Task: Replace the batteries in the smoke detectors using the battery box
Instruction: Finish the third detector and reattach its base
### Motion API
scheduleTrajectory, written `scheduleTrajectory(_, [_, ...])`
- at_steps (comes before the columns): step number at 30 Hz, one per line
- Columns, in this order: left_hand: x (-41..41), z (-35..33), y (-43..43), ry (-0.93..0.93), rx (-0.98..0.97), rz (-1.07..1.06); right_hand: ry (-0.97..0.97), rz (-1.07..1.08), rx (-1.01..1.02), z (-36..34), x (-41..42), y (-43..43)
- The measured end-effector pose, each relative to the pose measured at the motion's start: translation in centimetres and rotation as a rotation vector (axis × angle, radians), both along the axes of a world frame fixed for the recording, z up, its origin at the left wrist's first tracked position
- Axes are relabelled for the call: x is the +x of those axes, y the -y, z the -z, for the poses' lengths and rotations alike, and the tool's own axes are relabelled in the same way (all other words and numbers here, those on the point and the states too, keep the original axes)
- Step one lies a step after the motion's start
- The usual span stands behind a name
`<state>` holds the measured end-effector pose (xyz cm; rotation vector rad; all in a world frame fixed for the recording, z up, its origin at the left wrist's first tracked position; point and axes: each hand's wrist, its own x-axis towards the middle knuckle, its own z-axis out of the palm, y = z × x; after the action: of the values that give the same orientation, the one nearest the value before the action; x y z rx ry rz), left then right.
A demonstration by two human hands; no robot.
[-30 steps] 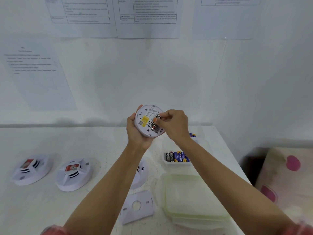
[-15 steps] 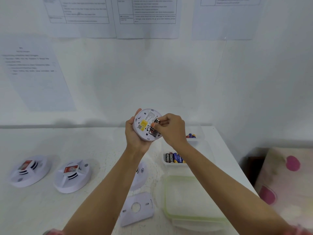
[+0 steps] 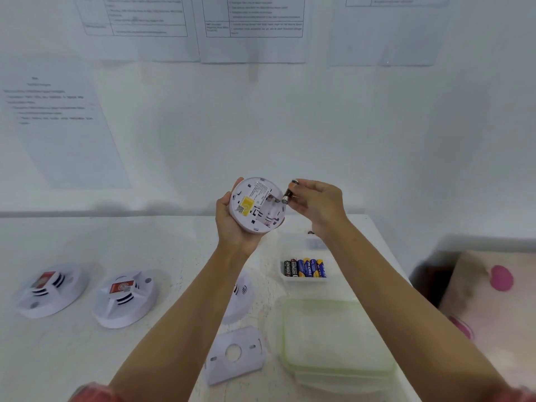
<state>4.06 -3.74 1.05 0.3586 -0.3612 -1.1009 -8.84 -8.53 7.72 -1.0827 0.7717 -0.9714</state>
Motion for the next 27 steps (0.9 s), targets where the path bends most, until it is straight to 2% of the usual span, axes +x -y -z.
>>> scheduleTrajectory(4, [-0.1, 0.0, 0.1, -0.005, 0.011, 0.007, -0.134, -0.04, -0.089, 0.1, -0.1, 0.1])
scheduleTrajectory(9, [-0.7, -0.2, 0.3, -0.027, 0.055, 0.007, -0.496, -0.029, -0.439, 1.0, 0.7, -1.1])
scheduleTrajectory(11, [-1.0, -0.4, 0.2, -0.007, 0.08, -0.001, -0.569, -0.021, -0.522, 1.3, 1.1, -1.3])
scheduleTrajectory(21, [-1.5, -0.7, 0.2, -0.032, 0.149, -0.045, -0.639, 0.123, -0.712, 1.8, 2.7, -1.8])
scheduleTrajectory(24, [-1.4, -0.6, 0.1, -0.036, 0.164, -0.045, -0.673, 0.053, -0.738, 2.0, 2.6, -1.5])
scheduleTrajectory(27, [-1.1, -0.3, -0.2, -0.059, 0.151, -0.021, -0.744, -0.163, -0.763, 2.0, 1.8, -0.8])
